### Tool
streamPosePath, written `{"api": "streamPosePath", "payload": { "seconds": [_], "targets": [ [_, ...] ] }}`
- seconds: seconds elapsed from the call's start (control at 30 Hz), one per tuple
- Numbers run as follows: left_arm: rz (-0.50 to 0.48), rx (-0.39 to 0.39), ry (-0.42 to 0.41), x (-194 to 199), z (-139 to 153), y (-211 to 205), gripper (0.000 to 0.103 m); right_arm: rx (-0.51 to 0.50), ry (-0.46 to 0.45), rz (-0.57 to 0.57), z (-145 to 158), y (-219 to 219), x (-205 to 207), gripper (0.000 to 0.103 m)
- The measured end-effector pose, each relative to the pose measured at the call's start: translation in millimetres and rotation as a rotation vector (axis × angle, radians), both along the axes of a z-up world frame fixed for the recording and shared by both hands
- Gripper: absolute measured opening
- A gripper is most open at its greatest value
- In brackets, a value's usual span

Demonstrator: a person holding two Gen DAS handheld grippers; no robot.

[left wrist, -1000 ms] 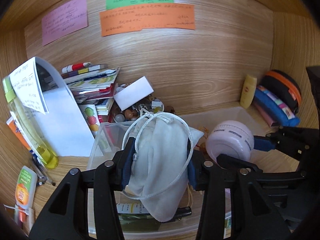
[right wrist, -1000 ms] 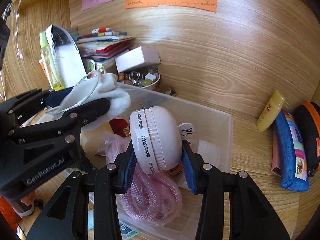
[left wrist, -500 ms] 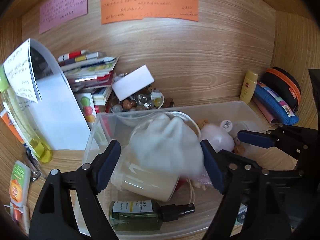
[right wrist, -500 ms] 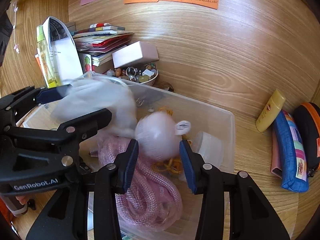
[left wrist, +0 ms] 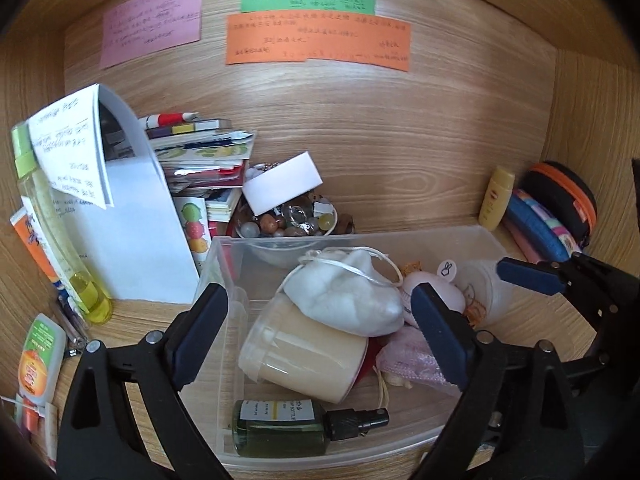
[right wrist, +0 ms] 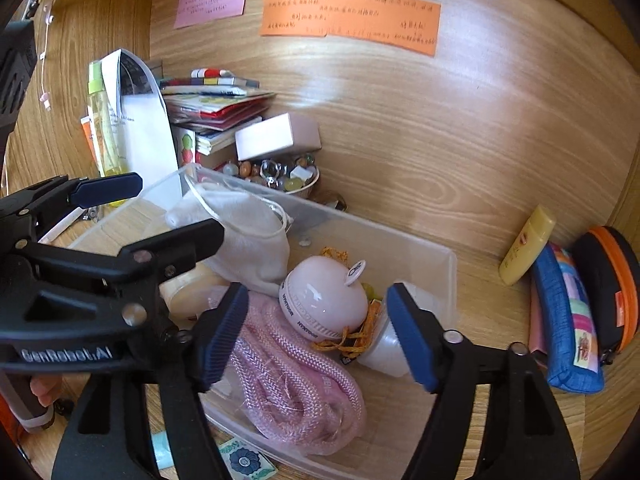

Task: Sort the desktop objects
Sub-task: 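Lower the bag and brush into the box and open both grippers, then withdraw both open grippers from the clear box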

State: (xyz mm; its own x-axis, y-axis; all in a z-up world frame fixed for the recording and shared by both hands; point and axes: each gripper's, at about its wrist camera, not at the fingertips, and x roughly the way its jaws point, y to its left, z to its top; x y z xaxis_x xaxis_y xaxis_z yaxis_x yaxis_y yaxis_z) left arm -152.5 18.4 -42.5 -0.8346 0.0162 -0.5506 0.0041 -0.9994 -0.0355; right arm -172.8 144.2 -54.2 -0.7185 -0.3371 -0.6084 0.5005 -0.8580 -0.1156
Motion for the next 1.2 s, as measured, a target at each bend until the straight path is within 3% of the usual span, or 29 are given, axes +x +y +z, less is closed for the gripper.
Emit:
{"api": "streamPosePath", "payload": {
  "seconds": [0.07,0.4,0.47,0.67,0.97,1.2],
  "targets": [
    [0.007,0.028,0.000,0.9,3.5,-5.5,0.094,0.005,0.019,-0.006,4.2,1.1,1.8,0.077],
    [0.017,0.112,0.039,20.8,28.2,-29.4,0.098,-0.008,0.065,-0.026,30.4,13.6,18.6,0.082],
    [0.020,0.097,0.040,28.4,32.4,-32.0,0.098,-0.011,0.076,-0.027,34.8,17.1,24.8,0.086],
    [0.040,0.011,0.024,58.9,35.4,-37.9,0.099,-0.015,0.091,-0.008,40.2,27.0,48.8,0.087],
    [0.032,-0.071,-0.023,109.0,18.0,-41.0,0.099,-0.067,0.039,0.026,31.8,51.2,85.1,0.087],
    [-0.011,-0.120,-0.086,138.1,-2.7,-39.3,0.099,-0.014,0.002,0.056,10.9,55.5,108.5,0.087]
  ]
}}
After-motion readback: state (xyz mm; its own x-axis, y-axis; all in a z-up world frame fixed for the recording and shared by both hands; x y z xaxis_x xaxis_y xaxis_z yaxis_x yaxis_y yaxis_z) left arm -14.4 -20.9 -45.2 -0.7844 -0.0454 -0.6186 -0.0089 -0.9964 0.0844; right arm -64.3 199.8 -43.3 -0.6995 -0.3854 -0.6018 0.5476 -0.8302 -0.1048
